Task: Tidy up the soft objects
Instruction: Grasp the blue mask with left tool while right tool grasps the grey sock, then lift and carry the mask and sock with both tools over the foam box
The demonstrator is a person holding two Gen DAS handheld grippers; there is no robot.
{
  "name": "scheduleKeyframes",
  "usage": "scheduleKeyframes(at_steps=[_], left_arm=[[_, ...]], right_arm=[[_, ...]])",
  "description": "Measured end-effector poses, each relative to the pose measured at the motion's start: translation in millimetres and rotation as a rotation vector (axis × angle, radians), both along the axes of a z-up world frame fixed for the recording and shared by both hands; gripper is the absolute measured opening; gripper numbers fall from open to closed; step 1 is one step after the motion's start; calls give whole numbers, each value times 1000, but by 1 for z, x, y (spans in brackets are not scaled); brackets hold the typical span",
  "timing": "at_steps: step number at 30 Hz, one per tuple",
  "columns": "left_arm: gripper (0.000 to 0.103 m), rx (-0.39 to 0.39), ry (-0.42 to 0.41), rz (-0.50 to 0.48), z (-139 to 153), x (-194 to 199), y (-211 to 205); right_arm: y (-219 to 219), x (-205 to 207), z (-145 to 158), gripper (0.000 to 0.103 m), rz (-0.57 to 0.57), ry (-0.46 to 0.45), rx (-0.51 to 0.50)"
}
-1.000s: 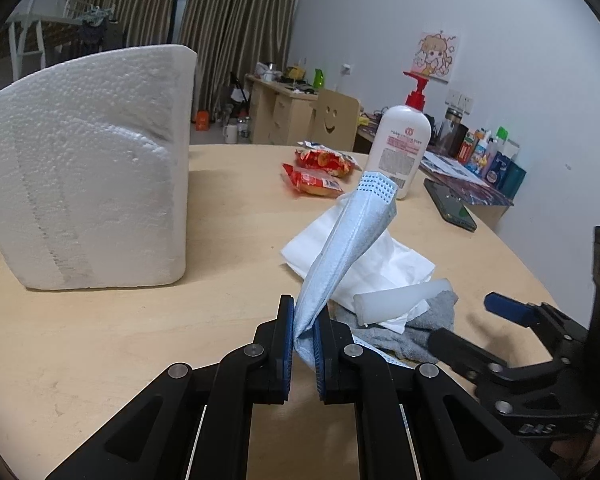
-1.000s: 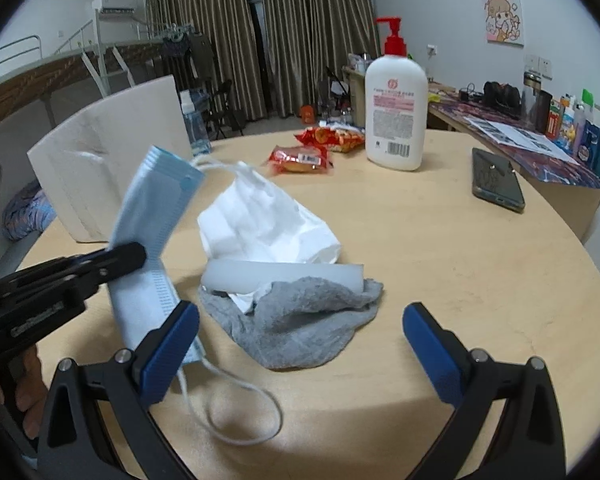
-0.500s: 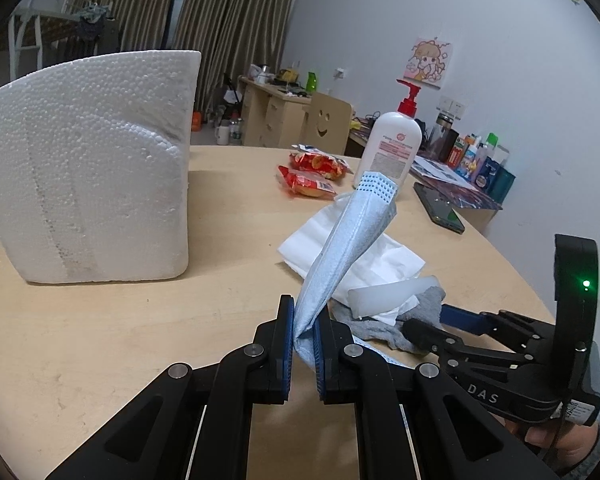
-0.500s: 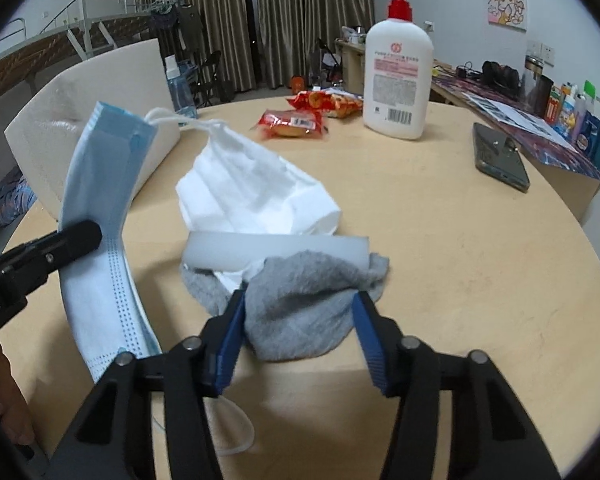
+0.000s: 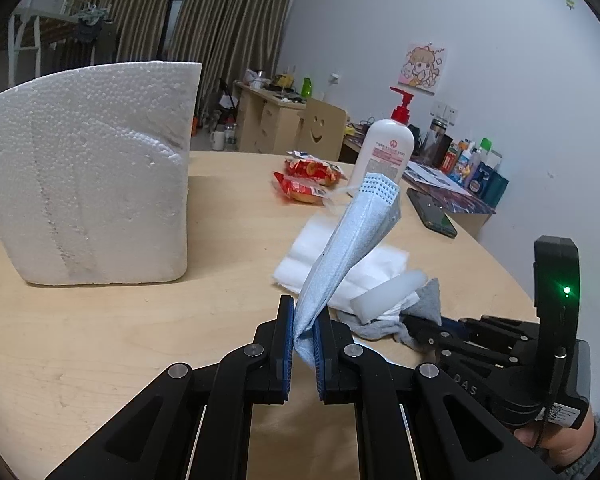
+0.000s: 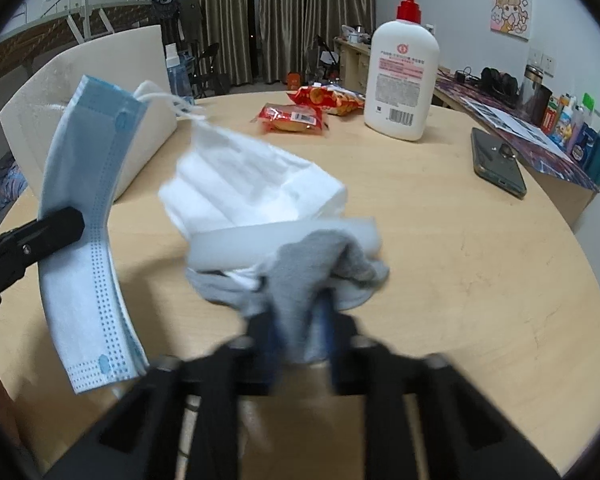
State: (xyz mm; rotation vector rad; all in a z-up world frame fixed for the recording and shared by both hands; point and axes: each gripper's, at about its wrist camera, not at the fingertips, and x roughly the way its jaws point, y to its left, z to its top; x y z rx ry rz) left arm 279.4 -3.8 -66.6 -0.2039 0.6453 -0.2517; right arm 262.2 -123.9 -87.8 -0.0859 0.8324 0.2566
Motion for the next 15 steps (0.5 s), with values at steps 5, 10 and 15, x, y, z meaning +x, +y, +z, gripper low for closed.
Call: scheduleKeyframes(at_steps=[5, 10, 15], left_arm=[[9, -7, -18, 11, 3, -2, 3], [9, -3, -34, 22, 9, -3, 6], [9, -2, -90, 38, 26, -20, 13]], right_arm=[[-19, -9, 6, 12, -5, 5, 125], [-31, -27, 30, 12, -9, -63, 187], [-37, -44, 65, 12, -7, -166, 208]])
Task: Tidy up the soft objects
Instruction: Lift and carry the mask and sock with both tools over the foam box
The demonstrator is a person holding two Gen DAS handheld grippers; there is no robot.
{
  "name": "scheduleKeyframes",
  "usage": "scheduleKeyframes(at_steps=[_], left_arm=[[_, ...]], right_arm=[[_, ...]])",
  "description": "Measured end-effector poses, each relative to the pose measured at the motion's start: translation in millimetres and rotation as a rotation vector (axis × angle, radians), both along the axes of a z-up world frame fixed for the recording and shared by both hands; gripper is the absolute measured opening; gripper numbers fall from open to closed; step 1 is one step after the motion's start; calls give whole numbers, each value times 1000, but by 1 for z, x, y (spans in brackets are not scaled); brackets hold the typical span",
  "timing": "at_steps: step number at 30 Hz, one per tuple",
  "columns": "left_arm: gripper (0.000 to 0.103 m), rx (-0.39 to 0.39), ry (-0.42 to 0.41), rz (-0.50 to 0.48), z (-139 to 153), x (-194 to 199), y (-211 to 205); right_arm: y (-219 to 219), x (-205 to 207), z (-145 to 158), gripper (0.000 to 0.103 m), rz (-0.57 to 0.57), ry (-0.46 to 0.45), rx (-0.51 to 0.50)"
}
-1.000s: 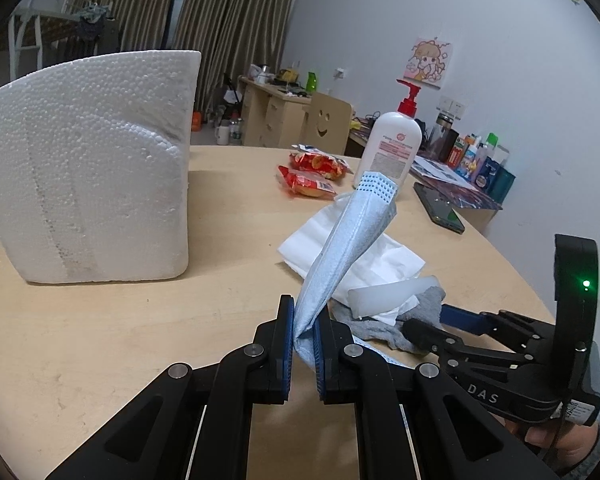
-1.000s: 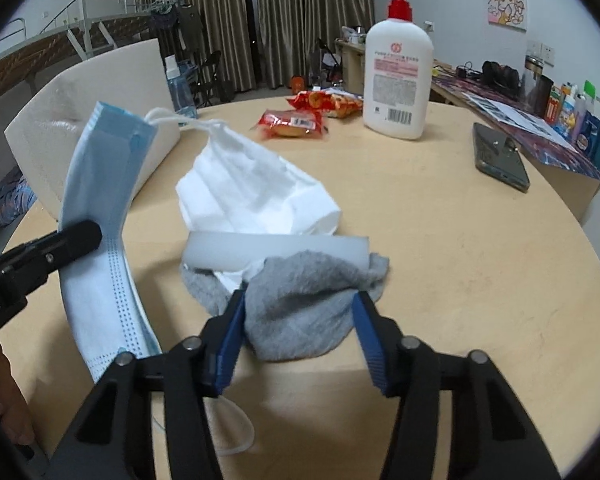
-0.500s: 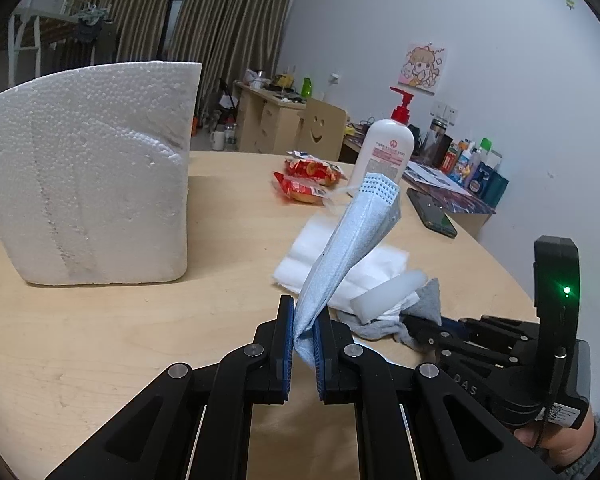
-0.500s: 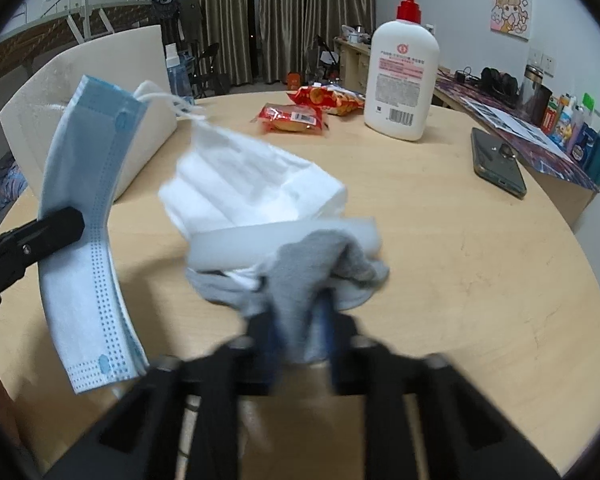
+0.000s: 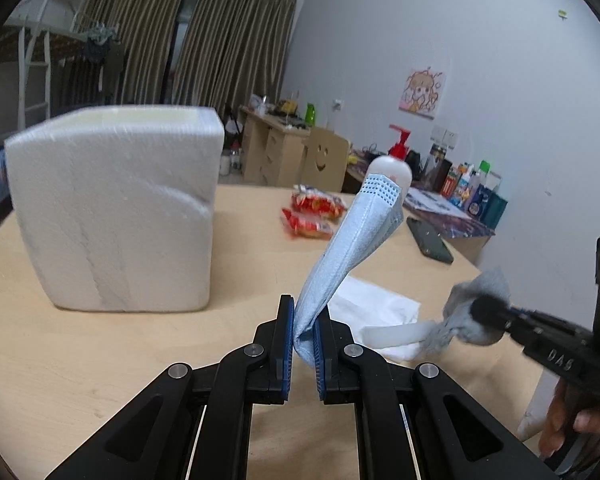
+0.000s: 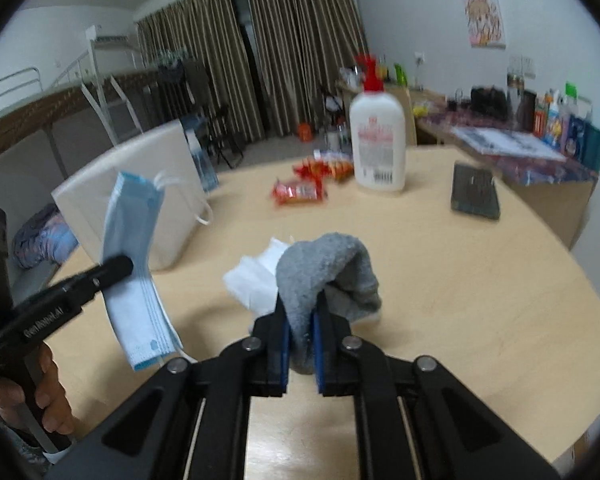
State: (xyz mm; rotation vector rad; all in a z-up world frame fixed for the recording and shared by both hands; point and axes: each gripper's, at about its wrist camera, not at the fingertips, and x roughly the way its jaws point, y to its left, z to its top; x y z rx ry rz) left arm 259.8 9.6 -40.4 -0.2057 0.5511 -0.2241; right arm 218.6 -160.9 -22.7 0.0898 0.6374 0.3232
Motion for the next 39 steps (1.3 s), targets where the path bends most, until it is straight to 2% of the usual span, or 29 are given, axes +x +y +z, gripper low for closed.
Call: scheduleKeyframes(at_steps=[4, 10, 23, 39], left_arm=[[9, 12, -46, 17, 15, -16, 6], [9, 25, -100, 24, 35, -36, 11], [10, 63, -163, 44, 56, -81, 11], [10, 91, -290, 74, 88, -178, 10]], right_arm=[[0, -7, 17, 12, 9, -51, 5], [2, -18, 27, 12, 26, -101, 7], [4, -60, 44, 12, 67, -197, 32], [1, -130, 61, 12, 103, -323, 63]])
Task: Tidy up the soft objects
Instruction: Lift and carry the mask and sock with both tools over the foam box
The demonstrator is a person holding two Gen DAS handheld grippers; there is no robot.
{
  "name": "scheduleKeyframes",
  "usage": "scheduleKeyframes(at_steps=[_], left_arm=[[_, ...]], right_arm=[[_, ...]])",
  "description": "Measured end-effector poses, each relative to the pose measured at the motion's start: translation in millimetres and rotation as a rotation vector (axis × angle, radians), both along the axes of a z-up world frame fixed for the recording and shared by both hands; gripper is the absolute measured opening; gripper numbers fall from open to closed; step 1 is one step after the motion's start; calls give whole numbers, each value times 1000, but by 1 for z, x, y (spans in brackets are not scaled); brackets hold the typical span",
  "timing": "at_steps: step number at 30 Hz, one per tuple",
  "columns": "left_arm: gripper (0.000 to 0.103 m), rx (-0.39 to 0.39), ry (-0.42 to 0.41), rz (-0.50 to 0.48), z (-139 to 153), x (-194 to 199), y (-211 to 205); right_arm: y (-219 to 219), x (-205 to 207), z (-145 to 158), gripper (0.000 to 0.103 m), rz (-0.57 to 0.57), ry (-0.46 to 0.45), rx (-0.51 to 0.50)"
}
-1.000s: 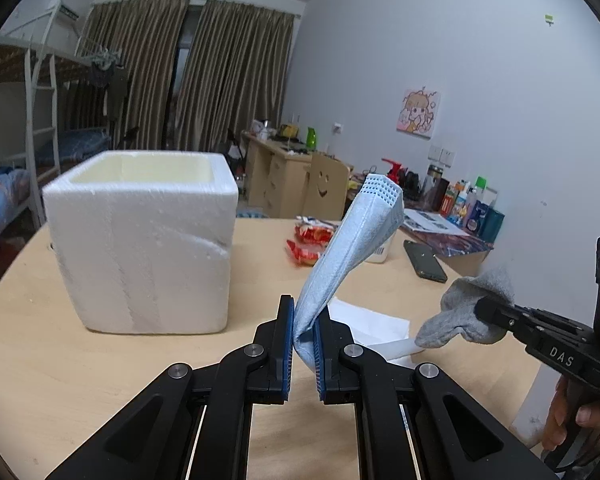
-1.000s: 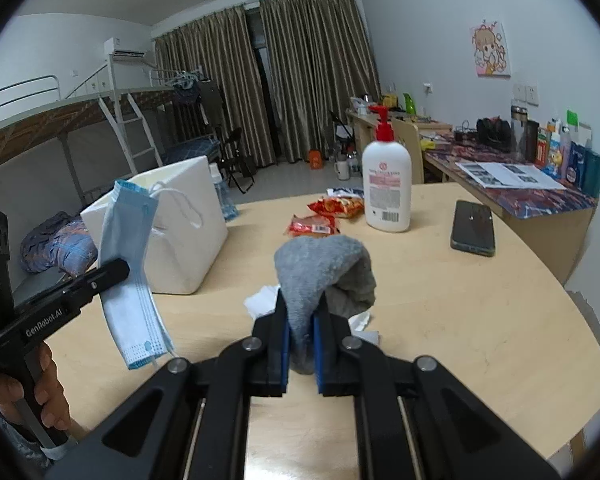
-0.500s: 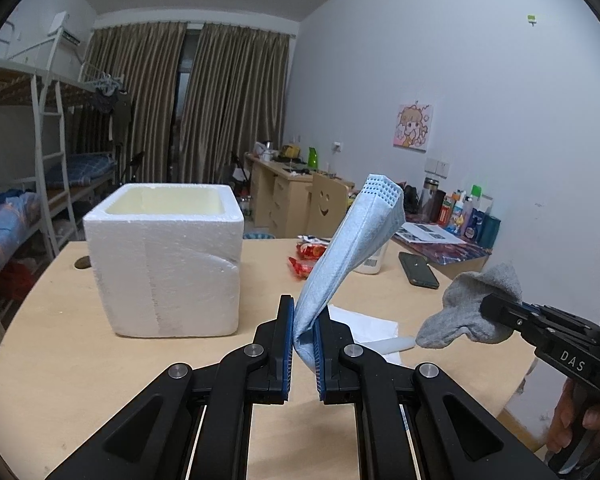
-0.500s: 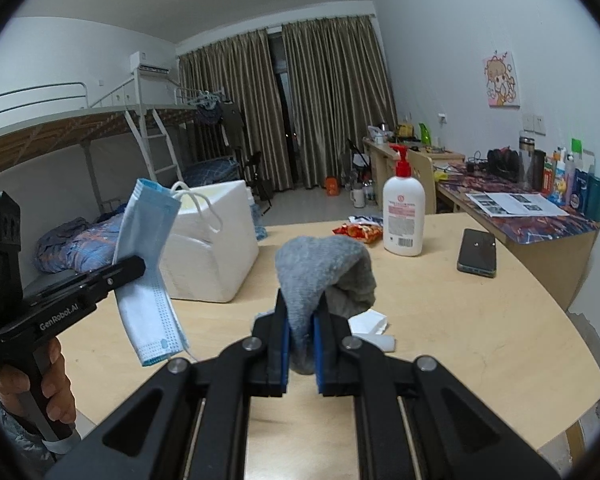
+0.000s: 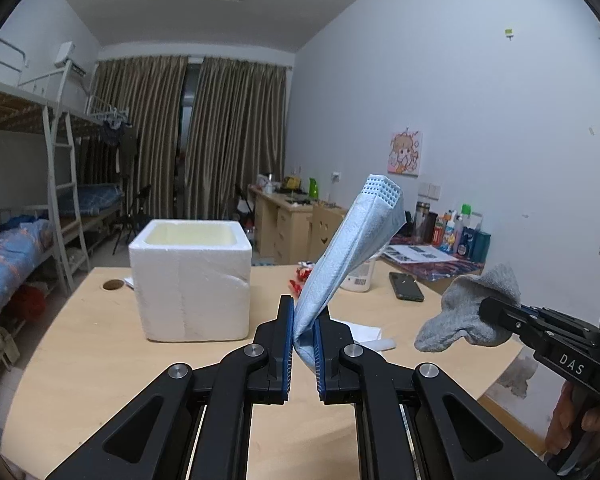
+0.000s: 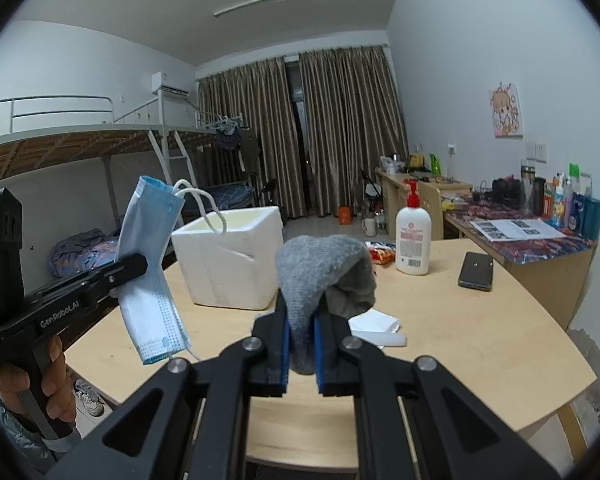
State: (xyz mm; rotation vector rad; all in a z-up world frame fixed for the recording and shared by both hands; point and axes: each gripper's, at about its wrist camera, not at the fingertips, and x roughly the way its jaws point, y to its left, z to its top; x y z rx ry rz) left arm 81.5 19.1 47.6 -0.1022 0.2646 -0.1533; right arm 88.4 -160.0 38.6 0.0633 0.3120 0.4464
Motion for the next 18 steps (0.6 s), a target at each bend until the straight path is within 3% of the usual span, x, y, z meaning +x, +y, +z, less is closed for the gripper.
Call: scheduleKeyframes(at_steps=[10, 18], left_arm=[[10, 31, -65, 10, 7, -68, -1], [10, 70, -119, 29, 15, -111, -1]], right_arm=[[4, -52, 8, 12, 33, -101, 8], [14, -70, 9, 12, 71, -144, -2]])
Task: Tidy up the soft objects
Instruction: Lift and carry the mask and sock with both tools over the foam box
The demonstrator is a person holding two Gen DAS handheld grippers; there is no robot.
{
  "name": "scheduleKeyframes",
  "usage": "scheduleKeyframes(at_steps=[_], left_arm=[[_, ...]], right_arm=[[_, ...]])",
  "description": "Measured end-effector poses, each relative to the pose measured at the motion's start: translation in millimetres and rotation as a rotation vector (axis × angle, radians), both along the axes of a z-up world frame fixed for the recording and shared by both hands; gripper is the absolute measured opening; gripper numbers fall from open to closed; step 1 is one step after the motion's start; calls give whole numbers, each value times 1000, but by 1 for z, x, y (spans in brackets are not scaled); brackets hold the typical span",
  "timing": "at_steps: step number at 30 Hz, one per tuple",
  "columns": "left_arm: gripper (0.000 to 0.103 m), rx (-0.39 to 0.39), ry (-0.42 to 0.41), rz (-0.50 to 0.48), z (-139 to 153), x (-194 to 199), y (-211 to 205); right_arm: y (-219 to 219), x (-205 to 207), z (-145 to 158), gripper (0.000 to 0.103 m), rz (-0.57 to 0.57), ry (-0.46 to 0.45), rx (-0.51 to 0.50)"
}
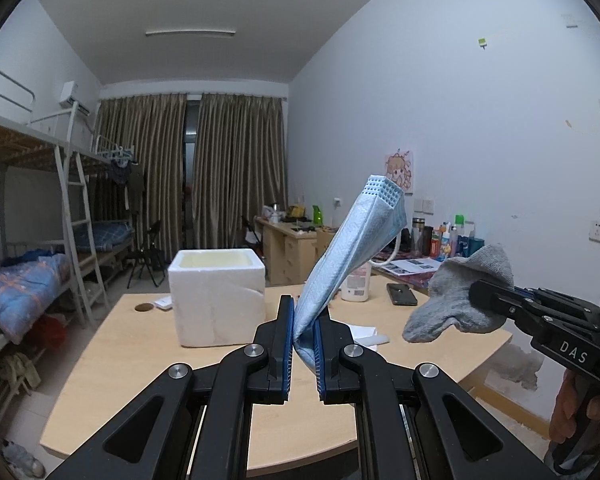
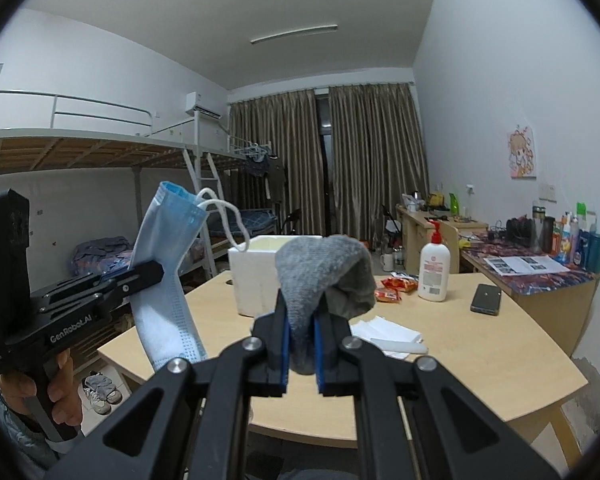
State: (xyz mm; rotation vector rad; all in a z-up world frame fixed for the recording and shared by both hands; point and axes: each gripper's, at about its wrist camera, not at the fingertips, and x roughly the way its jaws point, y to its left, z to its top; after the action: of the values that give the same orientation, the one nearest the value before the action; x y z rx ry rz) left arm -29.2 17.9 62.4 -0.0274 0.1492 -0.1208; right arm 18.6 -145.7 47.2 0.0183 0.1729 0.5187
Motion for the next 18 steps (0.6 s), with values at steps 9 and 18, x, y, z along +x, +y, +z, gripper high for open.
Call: scheduleKeyframes(at_steps=[9, 18], left_arm=[[10, -6, -1, 47, 2, -12, 12], [10, 1, 10, 82, 2, -13, 15]], right_arm=[[6, -3, 3, 12, 25, -25, 7], [21, -2, -1, 12, 62, -16, -13]])
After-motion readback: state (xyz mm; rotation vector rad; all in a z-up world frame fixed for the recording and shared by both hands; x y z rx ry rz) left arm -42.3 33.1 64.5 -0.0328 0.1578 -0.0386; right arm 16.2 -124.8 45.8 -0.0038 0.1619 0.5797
